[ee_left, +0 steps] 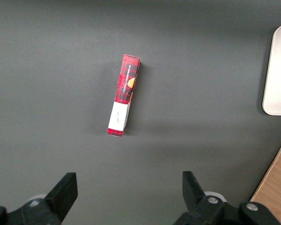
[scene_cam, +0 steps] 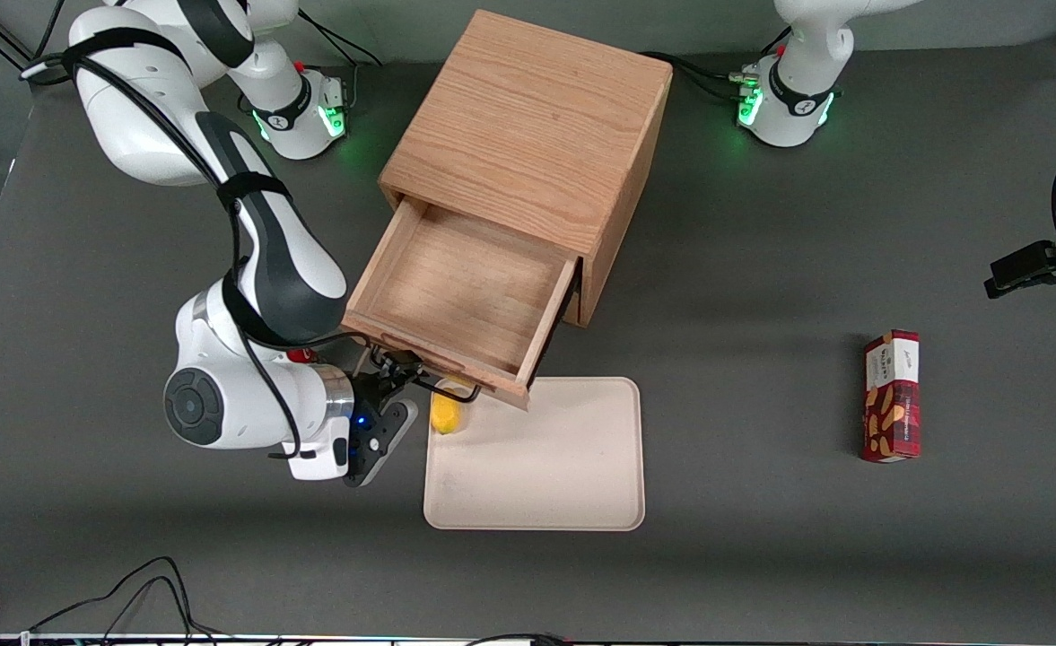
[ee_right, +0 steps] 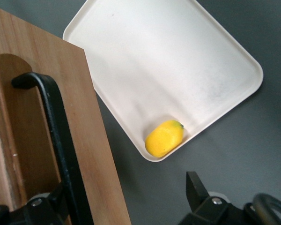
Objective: Open upper drawer
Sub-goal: 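Keep pulling the drawer handle further out with the right gripper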
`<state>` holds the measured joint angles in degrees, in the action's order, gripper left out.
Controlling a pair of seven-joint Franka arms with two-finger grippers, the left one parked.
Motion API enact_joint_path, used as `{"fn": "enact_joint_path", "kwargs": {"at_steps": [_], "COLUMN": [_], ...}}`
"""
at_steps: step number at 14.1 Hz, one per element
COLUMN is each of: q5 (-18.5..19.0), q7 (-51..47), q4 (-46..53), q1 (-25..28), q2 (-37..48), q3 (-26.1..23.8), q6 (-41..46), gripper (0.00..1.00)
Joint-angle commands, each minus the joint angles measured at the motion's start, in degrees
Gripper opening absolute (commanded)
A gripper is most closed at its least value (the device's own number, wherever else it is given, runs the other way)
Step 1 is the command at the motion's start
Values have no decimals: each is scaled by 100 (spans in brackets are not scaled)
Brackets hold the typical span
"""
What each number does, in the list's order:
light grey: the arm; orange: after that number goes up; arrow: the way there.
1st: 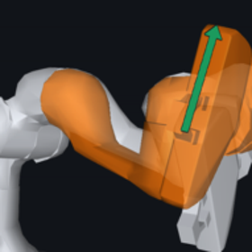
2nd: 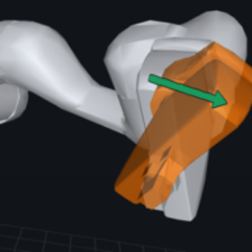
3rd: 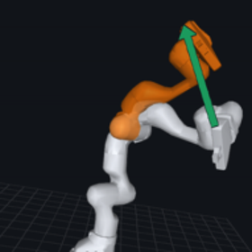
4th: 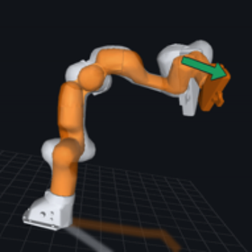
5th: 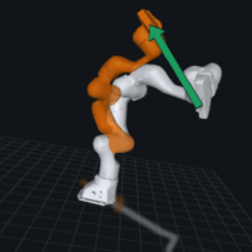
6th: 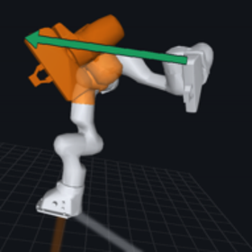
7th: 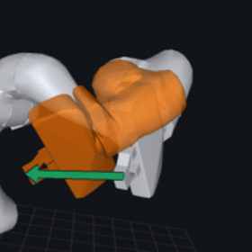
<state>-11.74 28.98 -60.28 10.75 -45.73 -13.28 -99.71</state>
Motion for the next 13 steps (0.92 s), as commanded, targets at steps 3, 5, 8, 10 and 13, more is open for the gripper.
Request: {"fn": "enact_joint_path", "kwargs": {"at_steps": [3,5,8,10,13], "q5": [-91,-91,-91,-91,-91], "q7": [-50,-41,-50,-59,-68], "q4": [421,447,473,570,640], "q1": [-29,-72,-73,-81,-125], "q2": [-261,-296,-296,-331,-340], "q3": [54,54,141,142,151], "q6": [92,83,65,57,57], "gripper": [100,100,100,100,100]}}
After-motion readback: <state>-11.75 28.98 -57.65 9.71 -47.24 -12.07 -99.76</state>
